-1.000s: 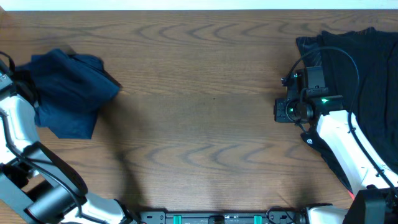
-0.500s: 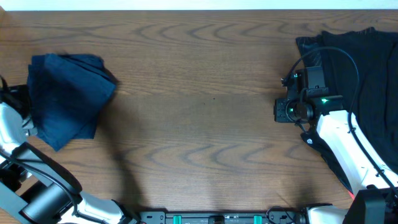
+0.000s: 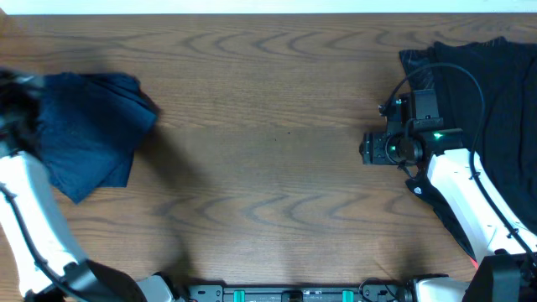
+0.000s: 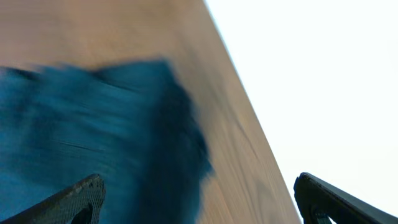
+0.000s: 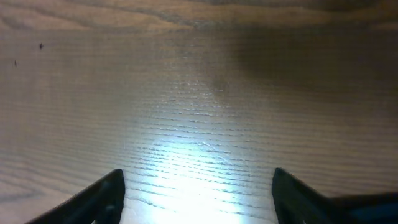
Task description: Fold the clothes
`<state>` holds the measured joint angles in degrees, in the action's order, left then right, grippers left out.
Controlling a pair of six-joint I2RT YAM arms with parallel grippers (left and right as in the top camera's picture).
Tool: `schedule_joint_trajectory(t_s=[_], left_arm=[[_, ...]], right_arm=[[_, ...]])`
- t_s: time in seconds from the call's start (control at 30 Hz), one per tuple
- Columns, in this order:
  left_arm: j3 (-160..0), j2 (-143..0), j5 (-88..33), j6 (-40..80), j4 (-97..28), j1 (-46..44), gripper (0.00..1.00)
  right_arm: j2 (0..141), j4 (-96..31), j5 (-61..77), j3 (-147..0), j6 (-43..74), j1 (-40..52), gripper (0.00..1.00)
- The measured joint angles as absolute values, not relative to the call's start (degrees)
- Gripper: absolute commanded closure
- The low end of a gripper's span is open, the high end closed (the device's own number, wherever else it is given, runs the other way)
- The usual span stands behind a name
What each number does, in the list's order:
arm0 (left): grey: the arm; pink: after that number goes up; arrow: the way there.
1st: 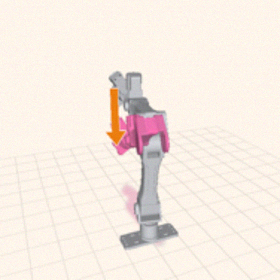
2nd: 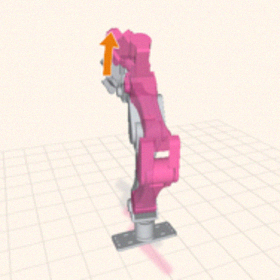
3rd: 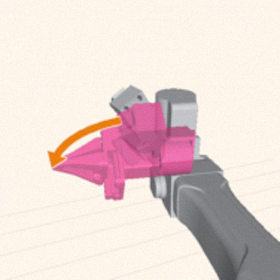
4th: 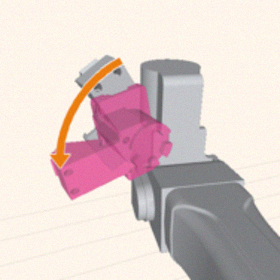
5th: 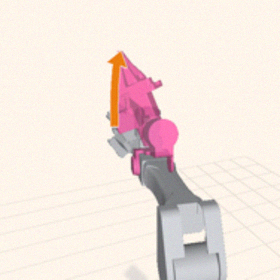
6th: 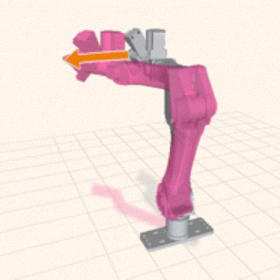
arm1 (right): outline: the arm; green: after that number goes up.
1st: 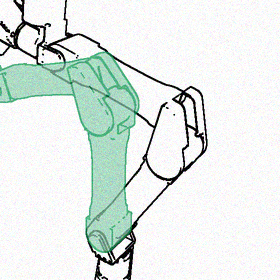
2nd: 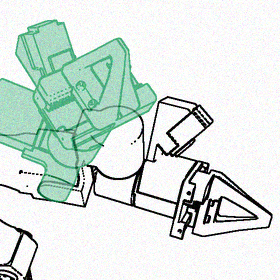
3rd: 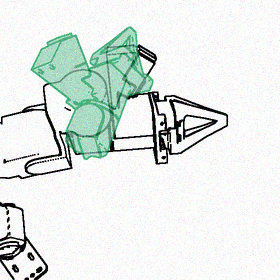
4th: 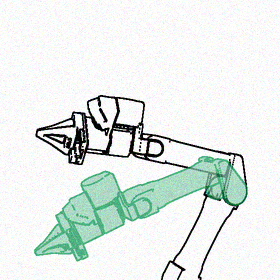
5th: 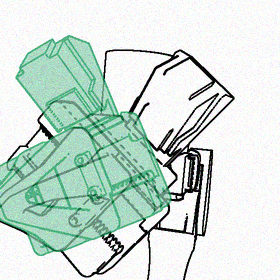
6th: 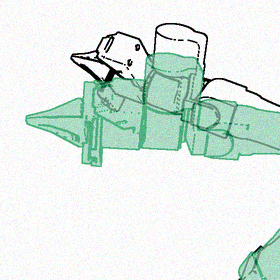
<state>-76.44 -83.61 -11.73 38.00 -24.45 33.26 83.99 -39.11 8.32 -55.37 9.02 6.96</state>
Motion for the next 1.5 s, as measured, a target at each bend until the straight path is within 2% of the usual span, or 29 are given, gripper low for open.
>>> schedule_joint_trajectory(t_s=[0.07,0.37,0.57,0.8,0.93,1.2,1.23,1.27,1.5], left_arm=[[-76.5,-83.0,-13.2,34.7,-25.7,28.4,0.02],[-76.5,-84.2,-13.1,22.7,-38.9,0.1,0.02],[-76.5,-84.9,-8.6,13.5,-50.4,-11.7,0.02],[-76.5,-83.4,-3.4,9.2,-62.1,-13.6,0.02],[-76.2,-77.2,-2.3,7.8,-63.4,-13.6,0.02],[-66.2,-54.8,-0.9,7.9,-53.4,-13.6,0.02],[-64.0,-51.2,-0.3,8.4,-51.7,-13.6,0.02],[-61.4,-47.1,0.5,9.2,-50.0,-13.6,0.02],[-48.4,-28.7,2.9,12.7,-42.1,-13.6,0.02]], right_arm=[[84.0,-38.8,8.5,-55.4,9.1,7.0,0.01],[84.0,-34.5,9.1,-55.3,9.0,5.6,0.01],[84.0,-32.1,9.2,-55.3,7.6,2.7,0.01],[82.6,-37.0,8.6,-55.3,8.5,-1.6,0.01],[77.7,-40.1,7.2,-55.3,8.7,-1.7,0.04],[60.2,-39.7,5.0,-49.2,10.0,-0.1,0.09],[56.9,-38.5,4.2,-46.9,10.4,0.4,0.08],[53.9,-37.7,3.6,-45.0,10.7,0.8,0.01],[33.7,-30.7,-1.3,-34.2,12.2,1.7,0.01]])
